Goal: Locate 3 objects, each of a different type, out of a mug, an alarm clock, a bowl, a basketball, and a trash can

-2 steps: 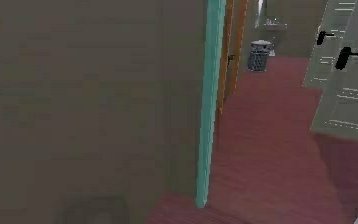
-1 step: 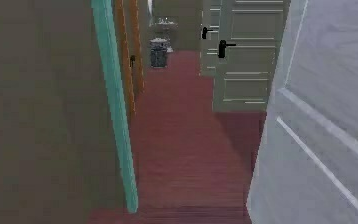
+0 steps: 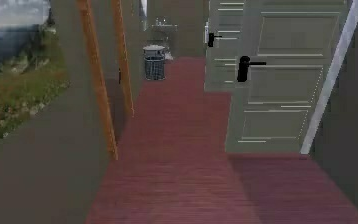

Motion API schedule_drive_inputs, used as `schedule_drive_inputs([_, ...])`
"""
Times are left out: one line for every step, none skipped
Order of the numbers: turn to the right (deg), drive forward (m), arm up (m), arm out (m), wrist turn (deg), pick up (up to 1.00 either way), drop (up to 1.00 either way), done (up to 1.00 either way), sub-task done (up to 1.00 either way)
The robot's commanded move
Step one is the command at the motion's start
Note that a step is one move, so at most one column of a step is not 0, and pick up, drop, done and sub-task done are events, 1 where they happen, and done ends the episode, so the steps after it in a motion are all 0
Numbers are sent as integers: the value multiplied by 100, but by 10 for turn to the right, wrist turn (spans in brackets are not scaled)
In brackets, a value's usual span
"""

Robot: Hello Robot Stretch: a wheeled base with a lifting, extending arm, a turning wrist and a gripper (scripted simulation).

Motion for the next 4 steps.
schedule_drive_inputs([0, 100, 0, 0, 0, 0, 0, 0, 0])
schedule_drive_inputs([30, 0, 0, 0, 0, 0, 0, 0, 0])
schedule_drive_inputs([0, 100, 0, 0, 0, 0, 0, 0, 0])
schedule_drive_inputs([0, 100, 0, 0, 0, 0, 0, 0, 0])
